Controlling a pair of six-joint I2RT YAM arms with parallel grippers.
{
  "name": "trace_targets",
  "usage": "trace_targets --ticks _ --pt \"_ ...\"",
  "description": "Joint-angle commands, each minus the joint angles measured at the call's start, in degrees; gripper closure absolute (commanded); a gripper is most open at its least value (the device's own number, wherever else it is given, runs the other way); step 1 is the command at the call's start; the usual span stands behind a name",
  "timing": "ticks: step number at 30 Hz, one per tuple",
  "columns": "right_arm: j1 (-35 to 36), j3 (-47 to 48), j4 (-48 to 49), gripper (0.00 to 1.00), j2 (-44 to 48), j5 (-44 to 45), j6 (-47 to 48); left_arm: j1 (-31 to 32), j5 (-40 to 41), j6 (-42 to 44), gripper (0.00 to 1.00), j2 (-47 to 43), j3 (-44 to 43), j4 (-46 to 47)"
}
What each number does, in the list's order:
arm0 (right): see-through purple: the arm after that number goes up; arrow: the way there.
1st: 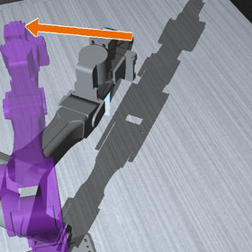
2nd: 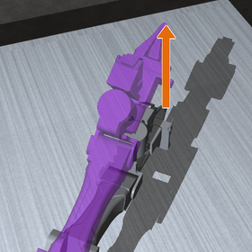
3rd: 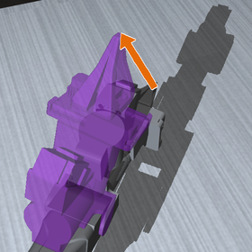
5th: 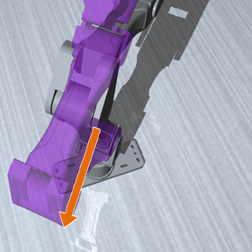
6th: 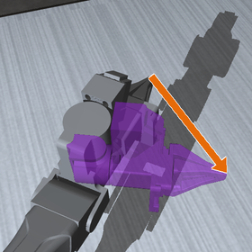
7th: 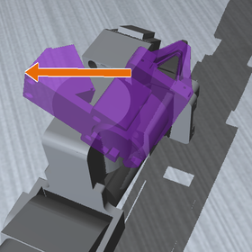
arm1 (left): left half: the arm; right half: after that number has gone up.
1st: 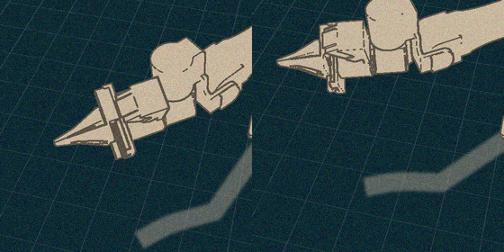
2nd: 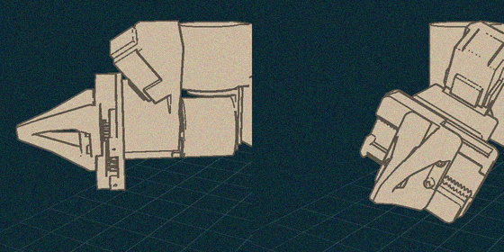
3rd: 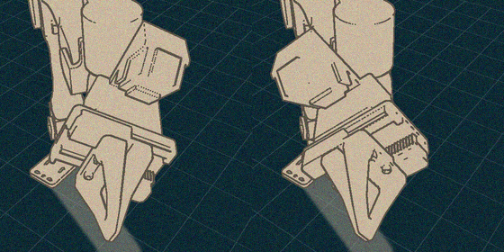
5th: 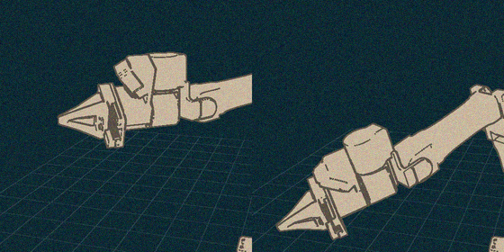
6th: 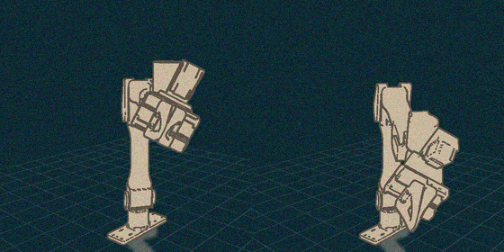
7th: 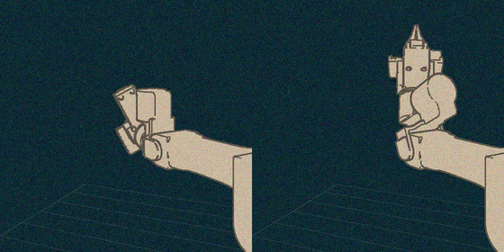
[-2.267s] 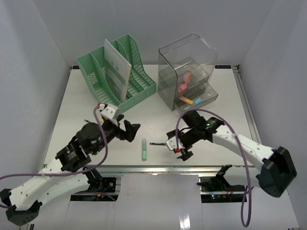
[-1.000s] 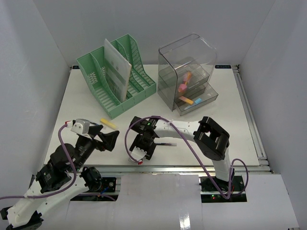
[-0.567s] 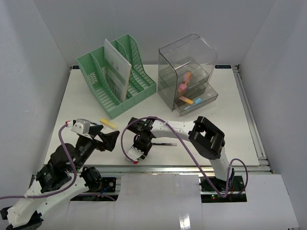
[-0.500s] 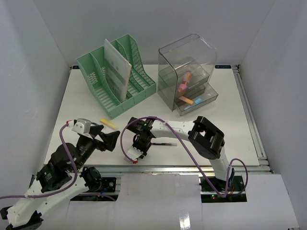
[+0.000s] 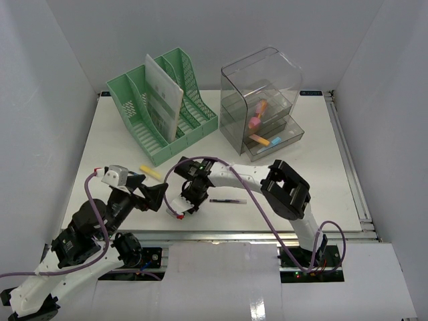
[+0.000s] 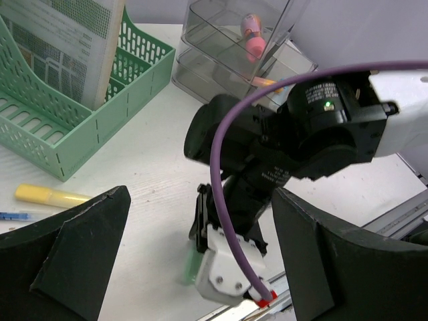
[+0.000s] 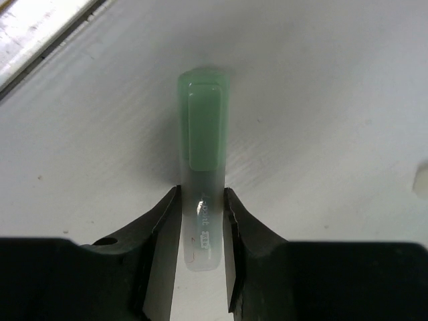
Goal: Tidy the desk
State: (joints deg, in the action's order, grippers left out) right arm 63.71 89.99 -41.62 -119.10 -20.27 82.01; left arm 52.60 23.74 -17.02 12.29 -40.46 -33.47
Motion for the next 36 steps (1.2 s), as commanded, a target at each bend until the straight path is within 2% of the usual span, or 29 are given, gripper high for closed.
trace_targets --ticks 1,11,17,19,23,25,29,32,36 --pt "-4.3 2.7 0.5 0.90 7.7 -0.6 -5.3 0.0 -0.5 0.2 0.02 1.1 0.3 -0.7" --pt "-14.4 -11.4 3.2 0.90 26.9 5.2 -8.3 0.0 0.0 -0.3 0.02 1.3 0.3 -0.3" --pt "-25.2 -15.5 3.4 0.90 35.2 11.3 -5.6 0.0 0.3 -2.0 0.02 6.8 1.6 2.9" --pt "-30.1 -15.8 3.7 0.90 36.2 12.5 -3.7 0.0 -0.3 -2.9 0.02 9.6 2.4 4.3" --pt "-35.6 -18.0 8.7 0.90 35.1 18.8 1.6 -0.1 -1.8 -3.7 0.02 15.6 3.1 6.1" --pt "-39.6 -17.7 9.8 0.90 33.5 19.2 4.6 -0.1 -2.3 -3.9 0.02 19.4 2.9 6.2" --pt "-43.6 -13.5 9.8 0.88 29.2 18.1 6.7 -0.2 -2.8 -5.1 0.02 21.5 3.0 6.2" --pt "-44.6 -11.0 10.9 0.82 25.5 19.7 7.5 -0.1 -2.8 -7.2 0.02 21.4 3.8 6.2" --pt "-44.8 -9.9 13.4 0.56 22.5 23.3 6.7 -0.1 -2.5 -11.3 0.02 21.3 4.5 5.7"
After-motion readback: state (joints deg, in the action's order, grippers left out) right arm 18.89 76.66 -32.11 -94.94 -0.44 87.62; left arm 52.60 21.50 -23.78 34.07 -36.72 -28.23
